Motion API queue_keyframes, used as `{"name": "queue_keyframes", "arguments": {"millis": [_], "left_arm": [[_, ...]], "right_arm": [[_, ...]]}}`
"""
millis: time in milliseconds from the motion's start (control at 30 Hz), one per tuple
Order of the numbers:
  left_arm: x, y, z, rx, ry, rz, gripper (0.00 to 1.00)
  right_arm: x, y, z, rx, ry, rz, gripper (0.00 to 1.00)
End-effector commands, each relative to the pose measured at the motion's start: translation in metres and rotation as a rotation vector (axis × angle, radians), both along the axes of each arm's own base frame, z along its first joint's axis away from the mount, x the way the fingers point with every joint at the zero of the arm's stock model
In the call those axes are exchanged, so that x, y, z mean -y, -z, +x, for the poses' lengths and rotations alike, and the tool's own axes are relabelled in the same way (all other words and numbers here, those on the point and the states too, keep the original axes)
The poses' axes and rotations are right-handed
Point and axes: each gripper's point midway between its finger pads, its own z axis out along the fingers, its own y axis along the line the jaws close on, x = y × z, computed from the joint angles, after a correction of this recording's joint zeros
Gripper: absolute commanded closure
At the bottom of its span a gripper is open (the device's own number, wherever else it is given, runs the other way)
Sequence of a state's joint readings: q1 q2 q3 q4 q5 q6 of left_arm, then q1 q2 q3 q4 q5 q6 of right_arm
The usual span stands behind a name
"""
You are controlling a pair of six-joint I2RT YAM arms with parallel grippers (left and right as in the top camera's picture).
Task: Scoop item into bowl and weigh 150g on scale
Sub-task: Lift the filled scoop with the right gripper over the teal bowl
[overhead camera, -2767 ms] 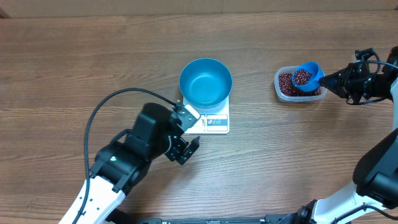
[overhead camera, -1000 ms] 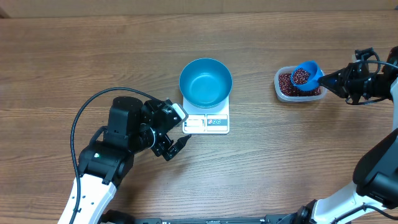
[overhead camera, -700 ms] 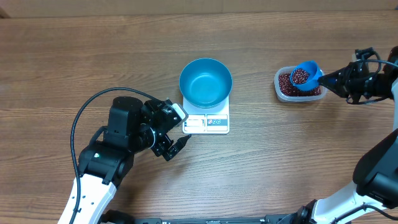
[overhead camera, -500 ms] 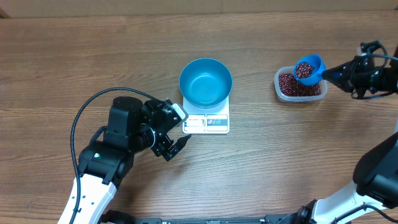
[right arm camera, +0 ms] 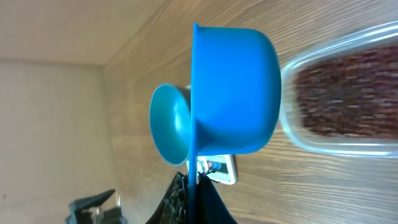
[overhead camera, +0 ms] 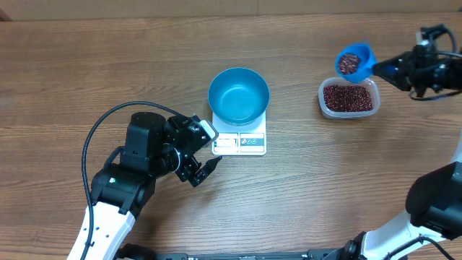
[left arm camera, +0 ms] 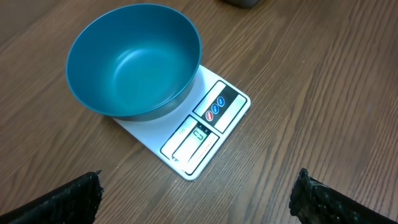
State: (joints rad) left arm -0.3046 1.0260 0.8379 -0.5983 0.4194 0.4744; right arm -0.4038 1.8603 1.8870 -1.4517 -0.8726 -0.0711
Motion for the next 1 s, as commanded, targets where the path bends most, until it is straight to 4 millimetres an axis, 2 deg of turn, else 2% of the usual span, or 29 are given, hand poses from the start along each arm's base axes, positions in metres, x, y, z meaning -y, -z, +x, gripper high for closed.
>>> {"name": "queue_keyframes", "arguments": {"millis": [0, 267, 667, 800, 967], "left_arm": [[0.000, 0.002, -0.001, -0.012, 0.001, -0.012, 0.00], [0.000, 0.002, -0.001, -0.012, 0.001, -0.012, 0.00], [0.000, 0.002, -0.001, -0.012, 0.001, -0.012, 0.00], [0.000, 0.002, -0.001, -0.012, 0.001, -0.012, 0.00], [0.000, 0.002, -0.001, -0.012, 0.001, -0.012, 0.00]], "right_arm": [[-0.034, -0.017, 0.007, 0.051, -0.076, 0.031, 0.96], [-0.101, -0.020, 0.014, 0.067, -0.199, 0.035, 0.96], [-0.185, -0.006, 0.011, 0.096, -0.338, -0.118, 0.96], [-0.207, -0.001, 0.011, 0.124, -0.365, -0.194, 0.96], [-0.223, 0.008, 0.010, 0.148, -0.381, -0.312, 0.96]]}}
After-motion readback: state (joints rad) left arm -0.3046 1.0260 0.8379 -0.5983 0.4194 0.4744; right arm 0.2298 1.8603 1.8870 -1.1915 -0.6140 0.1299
